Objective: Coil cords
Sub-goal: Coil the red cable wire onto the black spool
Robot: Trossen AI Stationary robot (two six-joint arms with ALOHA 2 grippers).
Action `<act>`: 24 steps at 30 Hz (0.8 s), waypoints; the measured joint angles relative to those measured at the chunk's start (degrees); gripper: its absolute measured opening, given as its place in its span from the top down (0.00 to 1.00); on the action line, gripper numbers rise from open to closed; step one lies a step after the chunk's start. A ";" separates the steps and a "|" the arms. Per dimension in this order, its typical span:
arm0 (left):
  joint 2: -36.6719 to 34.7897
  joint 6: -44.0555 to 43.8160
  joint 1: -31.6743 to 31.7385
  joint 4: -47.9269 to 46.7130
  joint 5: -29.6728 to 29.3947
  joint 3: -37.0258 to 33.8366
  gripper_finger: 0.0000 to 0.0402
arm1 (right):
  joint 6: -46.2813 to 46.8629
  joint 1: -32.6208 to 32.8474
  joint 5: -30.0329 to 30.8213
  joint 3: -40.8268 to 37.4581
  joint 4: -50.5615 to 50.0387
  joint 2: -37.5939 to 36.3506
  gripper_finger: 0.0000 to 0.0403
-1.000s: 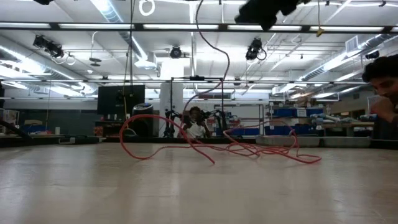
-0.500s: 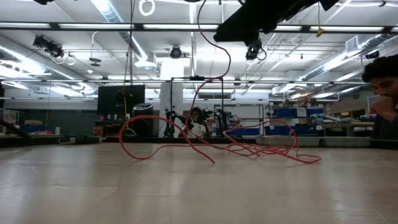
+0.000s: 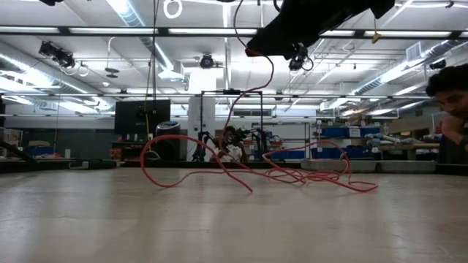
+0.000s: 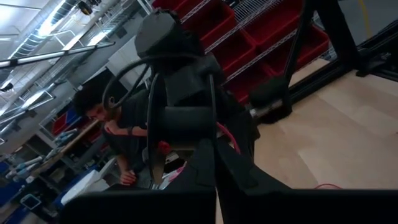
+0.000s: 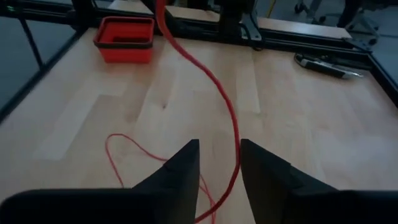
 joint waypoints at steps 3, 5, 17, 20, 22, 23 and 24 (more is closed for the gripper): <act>0.00 0.01 0.00 0.20 0.00 0.00 1.00 | -0.81 0.01 0.28 0.00 -0.96 0.35 0.81; 0.00 0.02 0.00 -0.11 0.00 0.00 1.00 | -0.90 -0.02 0.13 0.00 -1.28 0.24 0.87; 0.00 -2.70 0.61 -0.19 9.98 0.00 1.00 | -2.38 -0.78 -2.33 0.00 -3.89 -0.55 0.99; 0.00 -6.49 2.83 -0.20 20.61 0.00 1.00 | -3.87 -1.79 -2.69 0.00 -2.75 -0.55 0.99; 0.00 -9.42 4.37 -0.41 25.97 0.00 1.00 | -4.33 -2.52 -3.67 0.00 -1.55 -0.52 0.99; 0.00 -10.71 5.14 -0.54 28.67 0.00 1.00 | -4.40 -2.87 -4.15 0.00 -0.76 -0.52 0.99; 0.00 -11.88 6.00 -0.82 31.21 0.00 1.00 | -4.46 -3.17 -4.55 0.00 0.03 -0.52 1.00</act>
